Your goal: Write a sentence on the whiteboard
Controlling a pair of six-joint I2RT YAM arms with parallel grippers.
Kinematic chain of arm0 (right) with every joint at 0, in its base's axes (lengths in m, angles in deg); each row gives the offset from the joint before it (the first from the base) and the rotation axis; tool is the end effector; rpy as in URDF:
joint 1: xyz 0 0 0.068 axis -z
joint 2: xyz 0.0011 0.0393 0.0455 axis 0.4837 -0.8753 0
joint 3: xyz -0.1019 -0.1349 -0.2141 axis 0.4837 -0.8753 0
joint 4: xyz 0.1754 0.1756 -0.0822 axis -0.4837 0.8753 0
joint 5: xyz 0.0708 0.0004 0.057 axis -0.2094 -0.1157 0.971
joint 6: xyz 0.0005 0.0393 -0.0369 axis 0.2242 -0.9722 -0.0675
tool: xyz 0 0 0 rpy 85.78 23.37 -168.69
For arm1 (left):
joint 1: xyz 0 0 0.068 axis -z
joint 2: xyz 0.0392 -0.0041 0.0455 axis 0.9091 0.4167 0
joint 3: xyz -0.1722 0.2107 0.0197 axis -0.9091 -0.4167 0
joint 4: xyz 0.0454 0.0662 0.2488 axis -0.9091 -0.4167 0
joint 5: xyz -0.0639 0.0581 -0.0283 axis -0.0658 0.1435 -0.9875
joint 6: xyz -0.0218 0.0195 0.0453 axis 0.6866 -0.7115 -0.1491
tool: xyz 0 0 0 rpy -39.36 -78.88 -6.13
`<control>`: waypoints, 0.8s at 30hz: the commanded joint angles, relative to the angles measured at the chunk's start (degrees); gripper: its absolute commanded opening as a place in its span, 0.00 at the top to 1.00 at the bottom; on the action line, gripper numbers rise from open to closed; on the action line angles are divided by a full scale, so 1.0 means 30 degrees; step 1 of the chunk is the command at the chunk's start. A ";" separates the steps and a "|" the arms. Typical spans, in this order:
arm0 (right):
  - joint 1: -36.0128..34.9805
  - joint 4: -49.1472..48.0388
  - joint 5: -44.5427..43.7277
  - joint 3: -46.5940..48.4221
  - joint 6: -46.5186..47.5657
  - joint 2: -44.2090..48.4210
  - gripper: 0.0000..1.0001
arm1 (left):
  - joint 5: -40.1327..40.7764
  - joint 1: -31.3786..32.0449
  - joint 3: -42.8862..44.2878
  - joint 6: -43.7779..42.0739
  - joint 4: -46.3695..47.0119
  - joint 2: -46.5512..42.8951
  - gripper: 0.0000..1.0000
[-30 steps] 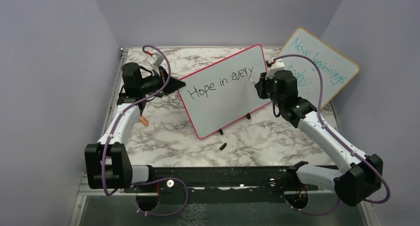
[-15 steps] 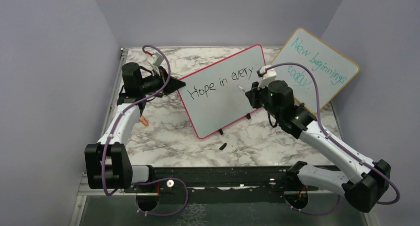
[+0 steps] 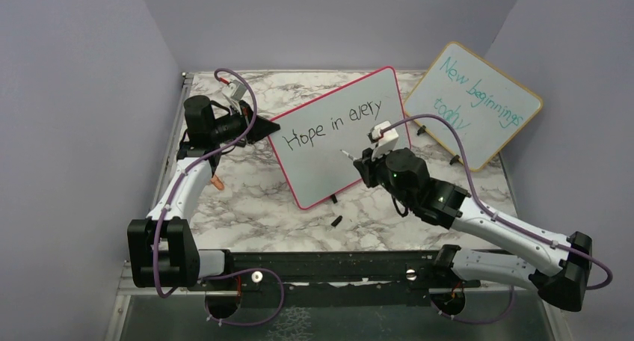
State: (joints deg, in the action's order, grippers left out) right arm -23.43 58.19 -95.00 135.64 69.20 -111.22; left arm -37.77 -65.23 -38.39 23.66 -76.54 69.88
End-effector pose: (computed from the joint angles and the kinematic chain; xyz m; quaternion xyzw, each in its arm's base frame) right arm 0.1496 0.1727 0.3222 -0.1867 0.7898 0.1653 0.5603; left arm 0.2878 -0.0304 0.3062 0.2108 0.7219 -0.4371 0.4934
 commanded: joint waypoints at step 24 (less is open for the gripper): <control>-0.6365 -0.6150 -0.7096 -0.0055 0.1812 -0.5262 0.99 | 0.3672 0.0216 -0.1378 -0.1868 -0.0912 0.0329 1.00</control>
State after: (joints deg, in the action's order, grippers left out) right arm -42.01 44.09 -113.18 133.30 73.33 -125.53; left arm -36.53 -65.08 -39.49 25.30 -74.94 69.51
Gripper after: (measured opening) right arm 0.167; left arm 0.030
